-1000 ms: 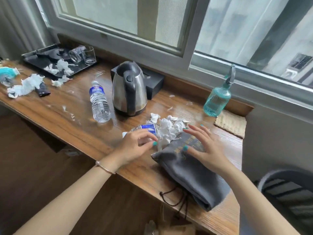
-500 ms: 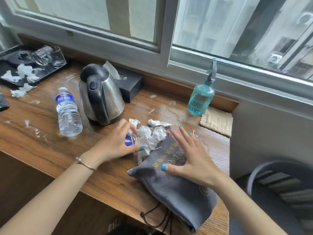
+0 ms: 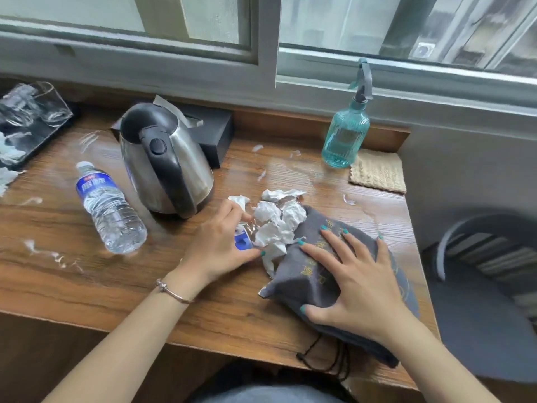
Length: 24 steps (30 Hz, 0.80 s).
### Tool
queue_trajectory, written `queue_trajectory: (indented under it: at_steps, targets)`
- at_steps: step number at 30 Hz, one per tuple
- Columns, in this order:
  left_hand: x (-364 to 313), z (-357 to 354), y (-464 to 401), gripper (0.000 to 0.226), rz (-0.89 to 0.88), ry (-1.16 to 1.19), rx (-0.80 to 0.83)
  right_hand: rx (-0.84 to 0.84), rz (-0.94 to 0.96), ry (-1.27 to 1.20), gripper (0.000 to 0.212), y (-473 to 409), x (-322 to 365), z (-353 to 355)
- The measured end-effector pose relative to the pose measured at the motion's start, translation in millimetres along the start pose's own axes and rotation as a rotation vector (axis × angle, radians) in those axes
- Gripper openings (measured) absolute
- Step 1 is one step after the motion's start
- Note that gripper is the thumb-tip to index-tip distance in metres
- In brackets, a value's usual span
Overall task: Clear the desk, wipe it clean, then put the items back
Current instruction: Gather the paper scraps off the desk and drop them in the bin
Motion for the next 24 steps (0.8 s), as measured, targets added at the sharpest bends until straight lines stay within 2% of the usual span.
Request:
queue_trajectory:
  at_steps: [3, 11, 19, 24]
  targets:
    - [7.5, 8.0, 2.7, 0.055, 0.000, 0.060, 0.040, -0.012, -0.067, 0.013, 0.097, 9.0, 1.4, -2.8]
    - [37.6, 37.0, 21.2, 0.058, -0.061, 0.134, 0.132, 0.103, -0.227, 0.036, 0.099, 22.1, -6.8, 4.3]
    - [39.8, 48.0, 40.4, 0.058, -0.125, 0.044, 0.124, 0.168, -0.260, 0.017, 0.103, 42.6, -17.0, 11.3]
    - [35.7, 45.6, 46.2, 0.062, -0.196, -0.088, 0.145, 0.032, -0.161, -0.098, 0.103, 18.4, 23.6, 24.4]
Point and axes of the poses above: each hand's wrist, its own y-axis away from the middle knuckle, its own z-axis out of the back of the hand, x = y × z, the point moved 2 cm from there along -y, towards the middle knuckle, and after that the axes turned 9 degrees about y, right-handed, at the moved point
